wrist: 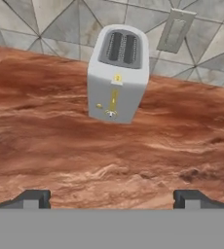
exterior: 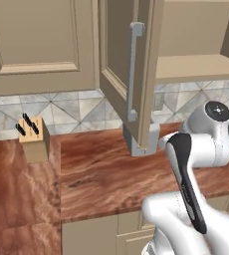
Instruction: Retrieve the tupperware and aluminum foil from the cabinet and place them on the dining counter near the plate with lime and squash to prepare for storing leftovers.
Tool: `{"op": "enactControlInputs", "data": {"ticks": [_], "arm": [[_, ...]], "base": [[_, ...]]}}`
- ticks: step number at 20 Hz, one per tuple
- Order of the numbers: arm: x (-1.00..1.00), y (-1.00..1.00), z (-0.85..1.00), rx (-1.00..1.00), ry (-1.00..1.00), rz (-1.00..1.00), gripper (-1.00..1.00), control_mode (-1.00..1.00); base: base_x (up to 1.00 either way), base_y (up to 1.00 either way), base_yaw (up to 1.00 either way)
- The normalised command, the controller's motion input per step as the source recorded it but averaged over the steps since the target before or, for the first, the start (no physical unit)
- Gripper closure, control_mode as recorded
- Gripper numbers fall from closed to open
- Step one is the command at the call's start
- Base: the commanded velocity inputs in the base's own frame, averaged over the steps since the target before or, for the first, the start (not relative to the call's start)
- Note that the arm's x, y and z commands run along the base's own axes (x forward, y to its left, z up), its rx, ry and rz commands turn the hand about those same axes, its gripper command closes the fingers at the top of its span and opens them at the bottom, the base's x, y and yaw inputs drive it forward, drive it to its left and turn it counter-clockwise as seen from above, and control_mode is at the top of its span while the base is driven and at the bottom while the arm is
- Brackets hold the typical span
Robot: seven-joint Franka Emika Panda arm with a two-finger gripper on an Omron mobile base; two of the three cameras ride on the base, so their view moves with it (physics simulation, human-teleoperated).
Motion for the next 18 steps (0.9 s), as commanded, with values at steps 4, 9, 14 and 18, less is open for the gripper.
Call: {"op": "enactControlInputs", "data": {"ticks": [4,9,14,18], "arm": [[0.0,-0.09,0.62,0.0,-0.08,0.01,-1.0,-1.0],[0.05,-0.04,0.79,-0.02,-0.21,0.0,-1.0,-1.0],[0.28,0.0,0.86,-0.03,-0.23,0.0,-1.0,-1.0],[0.37,0.0,0.77,0.0,-0.25,0.0,-1.0,-1.0]], "base": [[0.0,0.0,0.0],[0.0,0.0,0.0],[0.0,0.0,0.0],[0.0,0.0,0.0]]}}
